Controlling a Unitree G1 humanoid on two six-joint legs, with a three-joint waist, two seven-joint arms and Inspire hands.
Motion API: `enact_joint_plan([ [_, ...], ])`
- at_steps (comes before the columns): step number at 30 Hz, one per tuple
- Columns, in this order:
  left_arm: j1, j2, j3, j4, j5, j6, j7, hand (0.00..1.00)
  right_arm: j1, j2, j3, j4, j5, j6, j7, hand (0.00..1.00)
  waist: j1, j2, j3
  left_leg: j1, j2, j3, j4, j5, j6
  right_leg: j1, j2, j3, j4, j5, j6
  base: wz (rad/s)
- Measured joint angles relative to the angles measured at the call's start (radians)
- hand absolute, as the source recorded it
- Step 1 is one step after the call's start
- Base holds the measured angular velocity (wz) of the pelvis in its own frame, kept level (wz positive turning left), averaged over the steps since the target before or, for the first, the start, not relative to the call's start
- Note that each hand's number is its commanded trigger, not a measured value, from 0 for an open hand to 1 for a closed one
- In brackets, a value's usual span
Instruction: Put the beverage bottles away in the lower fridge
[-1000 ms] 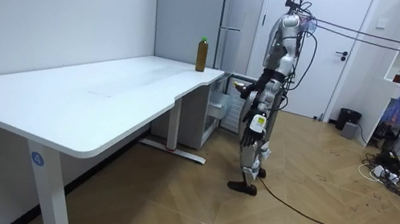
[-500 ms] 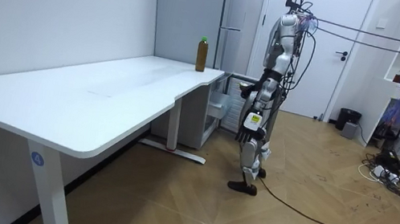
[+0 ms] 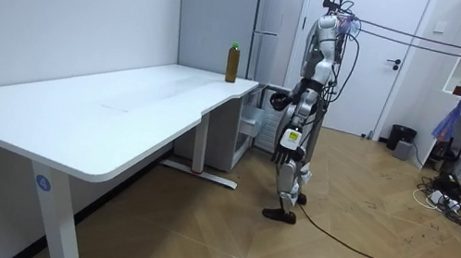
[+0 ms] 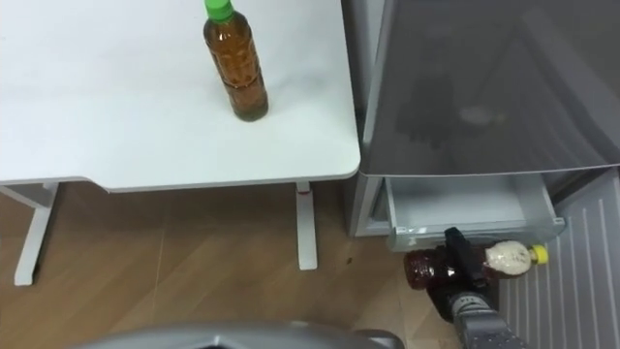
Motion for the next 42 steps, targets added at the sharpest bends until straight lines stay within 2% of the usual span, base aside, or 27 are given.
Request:
enact_joint_plan([
  [5,0.0,0.001,0.0,0.0,0.021,0.001,-0.001,0.0,0.0,0.0,0.0,0.0,0.015,-0.003,-0.008,1.0,0.003,0.0,0.0003,0.009,0.0,0.0,-0.007,0.0,0.0,0.004,0.0,0.001,0.005,0.0,0.0,-0.02],
  [9,-0.003,0.001,0.001,-0.006,0.088,-0.002,0.0,0.0,0.0,0.0,0.0,0.0,0.019,-0.007,-0.01,1.0,0.01,0.001,0.0012,0.013,0.001,0.002,-0.007,0.001,0.001,0.008,-0.001,0.0,0.016,0.0,0.0,0.0],
  [14,-0.001,0.001,0.003,-0.006,0.173,0.0,0.0,0.0,-0.002,0.0,-0.002,-0.029,0.046,-0.035,-0.01,1.0,0.024,0.003,0.0035,0.014,-0.001,0.0,-0.005,0.002,0.003,0.011,-0.002,-0.003,0.015,0.0,0.0,0.01],
  [23,0.022,-0.001,0.003,-0.005,0.201,0.026,-0.026,0.0,-0.031,-0.002,-0.043,-0.029,0.108,-0.043,-0.01,1.0,0.022,0.011,0.005,0.005,-0.004,-0.02,0.006,0.001,0.003,0.015,-0.004,-0.021,0.015,-0.001,0.002,0.06],
  [30,0.033,0.0,0.003,0.001,0.279,0.048,-0.054,0.0,-0.065,-0.007,-0.081,-0.025,0.123,-0.061,-0.01,1.0,0.02,0.019,0.0038,-0.015,-0.007,-0.035,0.02,0.003,0.005,0.007,-0.006,-0.03,0.017,-0.001,0.002,0.05],
  [35,0.005,0.003,-0.003,-0.039,0.314,0.056,-0.056,0.0,-0.125,-0.028,-0.081,-0.024,0.129,-0.062,-0.01,1.0,0.016,0.022,0.0009,-0.125,-0.008,-0.064,0.085,0.006,0.009,-0.071,-0.006,-0.054,0.045,-0.001,0.002,0.2],
  [38,-0.024,0.01,-0.038,-0.05,0.326,0.062,-0.055,0.0,-0.194,-0.035,-0.081,-0.018,0.145,-0.062,-0.012,1.0,0.019,0.025,0.0011,-0.186,-0.006,-0.075,0.119,0.008,0.013,-0.13,-0.007,-0.056,0.076,-0.001,0.002,0.07],
  [39,-0.044,0.012,-0.041,-0.048,0.337,0.063,-0.056,0.0,-0.247,-0.041,-0.081,0.015,0.149,-0.061,-0.01,1.0,0.017,0.024,0.0021,-0.217,-0.007,-0.081,0.134,0.009,0.015,-0.16,-0.008,-0.056,0.092,-0.004,-0.003,0.08],
  [40,-0.065,0.022,-0.049,-0.047,0.34,0.061,-0.054,0.0,-0.294,-0.045,-0.087,0.074,0.149,-0.061,-0.002,1.0,0.015,0.024,0.007,-0.239,-0.006,-0.087,0.147,0.01,0.016,-0.182,-0.008,-0.058,0.111,-0.006,-0.005,0.08],
  [42,-0.083,0.036,-0.057,-0.043,0.344,0.052,-0.053,0.0,-0.325,-0.051,-0.089,0.111,0.147,-0.059,0.0,1.0,0.022,0.017,0.0126,-0.281,-0.003,-0.087,0.17,0.01,0.017,-0.23,-0.01,-0.055,0.148,-0.011,-0.009,-0.02],
])
